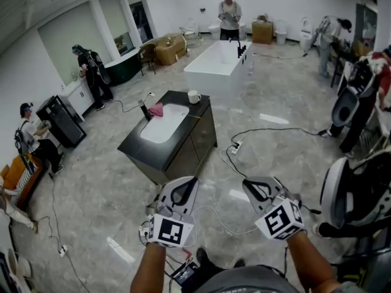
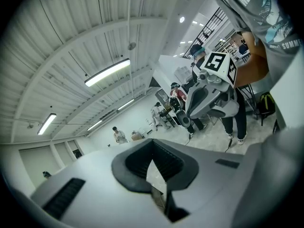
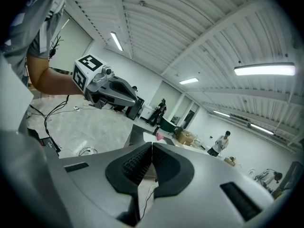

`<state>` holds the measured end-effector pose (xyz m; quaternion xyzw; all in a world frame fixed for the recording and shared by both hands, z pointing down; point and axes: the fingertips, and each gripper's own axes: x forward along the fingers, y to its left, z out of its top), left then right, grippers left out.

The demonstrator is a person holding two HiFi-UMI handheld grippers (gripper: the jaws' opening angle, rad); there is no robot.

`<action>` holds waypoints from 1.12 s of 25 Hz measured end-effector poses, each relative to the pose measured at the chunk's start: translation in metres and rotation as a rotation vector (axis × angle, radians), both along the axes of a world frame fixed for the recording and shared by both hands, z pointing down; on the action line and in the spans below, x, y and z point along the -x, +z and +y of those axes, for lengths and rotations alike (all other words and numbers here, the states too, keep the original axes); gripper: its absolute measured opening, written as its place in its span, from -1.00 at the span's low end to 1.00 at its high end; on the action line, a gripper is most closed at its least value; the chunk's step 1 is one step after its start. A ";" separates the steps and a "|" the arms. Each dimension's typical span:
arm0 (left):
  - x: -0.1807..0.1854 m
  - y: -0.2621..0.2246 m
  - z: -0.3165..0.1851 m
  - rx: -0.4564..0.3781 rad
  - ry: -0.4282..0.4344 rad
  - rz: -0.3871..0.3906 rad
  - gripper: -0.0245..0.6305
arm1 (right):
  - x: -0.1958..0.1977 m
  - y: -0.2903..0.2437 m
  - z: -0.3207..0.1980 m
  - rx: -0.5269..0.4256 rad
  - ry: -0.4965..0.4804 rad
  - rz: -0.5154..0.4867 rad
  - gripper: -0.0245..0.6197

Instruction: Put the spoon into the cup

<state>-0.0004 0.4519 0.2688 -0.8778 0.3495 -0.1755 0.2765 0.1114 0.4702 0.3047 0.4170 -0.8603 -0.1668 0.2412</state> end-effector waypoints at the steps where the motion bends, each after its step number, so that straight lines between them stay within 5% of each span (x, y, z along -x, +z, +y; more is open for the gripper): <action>1: -0.001 0.000 0.001 0.001 -0.001 0.001 -0.92 | 0.000 0.000 0.001 0.001 -0.001 -0.003 -0.83; 18: 0.041 0.018 -0.078 0.042 0.021 0.009 -0.92 | 0.026 0.010 -0.081 0.029 0.051 -0.008 -0.83; 28: 0.090 0.012 -0.158 0.030 0.079 0.023 -0.92 | 0.079 0.004 -0.156 0.016 0.096 0.023 -0.83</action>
